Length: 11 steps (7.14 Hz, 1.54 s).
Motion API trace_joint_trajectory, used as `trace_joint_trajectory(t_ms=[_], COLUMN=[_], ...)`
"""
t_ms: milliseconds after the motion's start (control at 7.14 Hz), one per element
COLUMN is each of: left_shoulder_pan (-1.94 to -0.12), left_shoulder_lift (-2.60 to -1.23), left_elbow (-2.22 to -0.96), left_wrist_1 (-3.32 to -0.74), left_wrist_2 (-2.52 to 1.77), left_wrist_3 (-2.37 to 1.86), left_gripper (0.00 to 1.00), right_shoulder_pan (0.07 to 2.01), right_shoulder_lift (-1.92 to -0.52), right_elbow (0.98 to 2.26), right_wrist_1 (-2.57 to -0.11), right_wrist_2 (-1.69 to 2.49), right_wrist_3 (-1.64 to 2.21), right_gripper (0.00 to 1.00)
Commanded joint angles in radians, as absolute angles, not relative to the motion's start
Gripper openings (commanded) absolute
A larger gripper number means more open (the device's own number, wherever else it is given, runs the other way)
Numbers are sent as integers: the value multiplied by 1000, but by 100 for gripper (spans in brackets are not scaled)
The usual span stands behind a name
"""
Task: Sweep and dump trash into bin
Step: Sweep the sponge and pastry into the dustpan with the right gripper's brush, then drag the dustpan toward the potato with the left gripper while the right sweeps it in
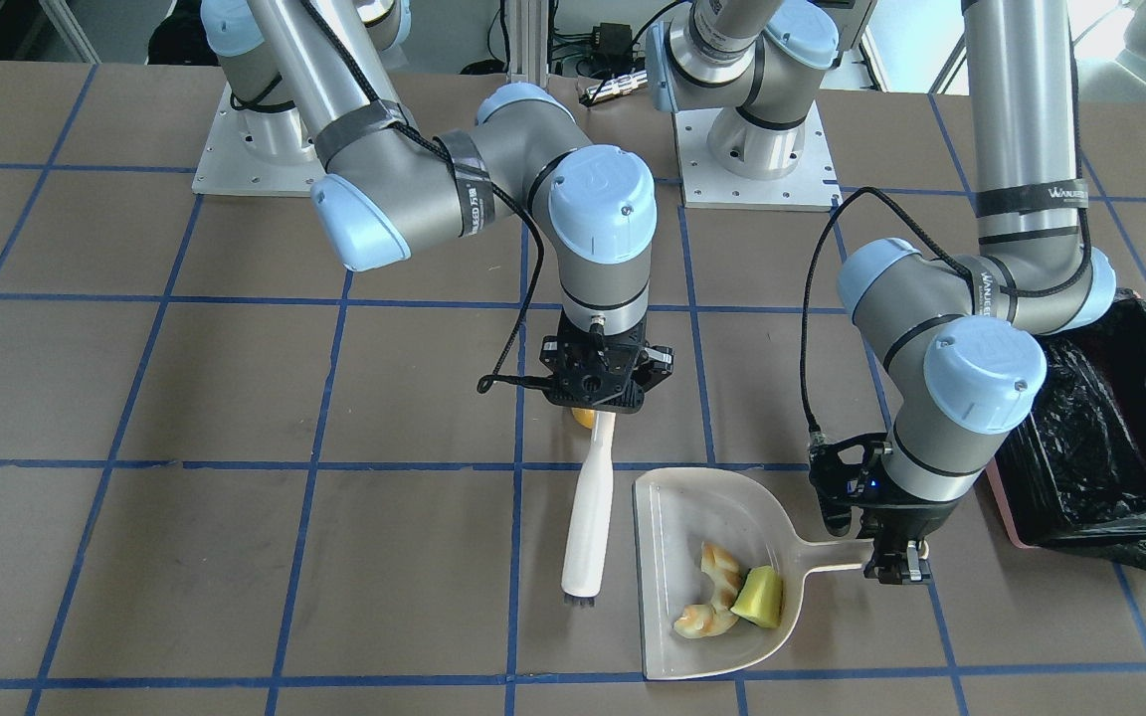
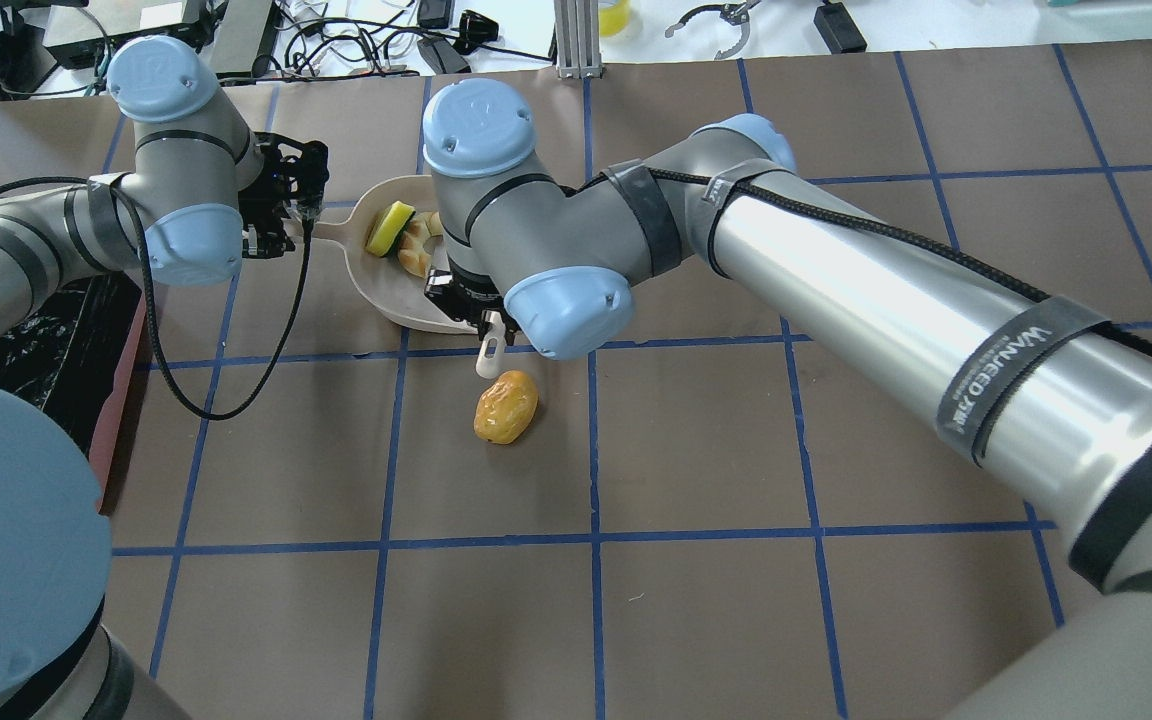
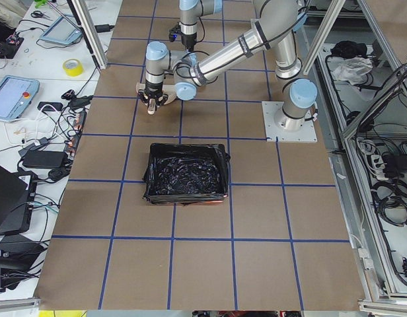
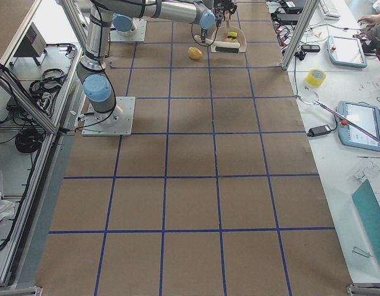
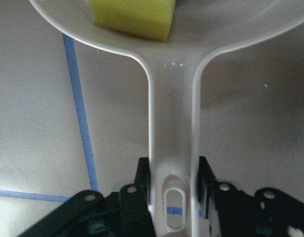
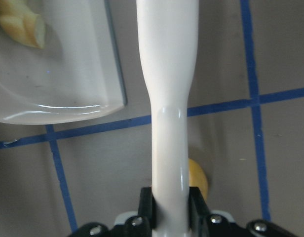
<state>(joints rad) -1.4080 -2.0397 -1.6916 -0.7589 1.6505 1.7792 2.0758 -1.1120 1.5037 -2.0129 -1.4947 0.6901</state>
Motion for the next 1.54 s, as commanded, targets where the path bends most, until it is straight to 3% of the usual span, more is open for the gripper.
trace_joint_trajectory(t_ms=[0, 420, 700, 1120, 1400], left_shoulder_pan=[-1394, -1292, -1290, -1293, -1293], left_shoulder_lift=[-1946, -1780, -1686, -1618, -1623], left_elbow=[-1786, -2148, -2296, -2347, -2341], left_wrist_1=[-761, -521, -465, -466, -474], left_wrist_2=[1657, 1649, 1629, 1635, 1640], left_wrist_3=[1825, 1934, 1917, 1913, 1904], left_gripper=[0, 0, 0, 0, 0], right_shoulder_pan=[2047, 2043, 2083, 2259, 2273], right_shoulder_lift=[-1224, -1409, -1436, -1395, -1361], right_elbow=[1592, 1809, 1944, 1979, 1974], right_wrist_1=[-1942, -1956, -2058, -2180, -2221], right_wrist_2=[-1546, -1548, -1546, -1501, -1476], right_wrist_3=[666, 702, 768, 860, 864], right_gripper=[0, 0, 0, 0, 0])
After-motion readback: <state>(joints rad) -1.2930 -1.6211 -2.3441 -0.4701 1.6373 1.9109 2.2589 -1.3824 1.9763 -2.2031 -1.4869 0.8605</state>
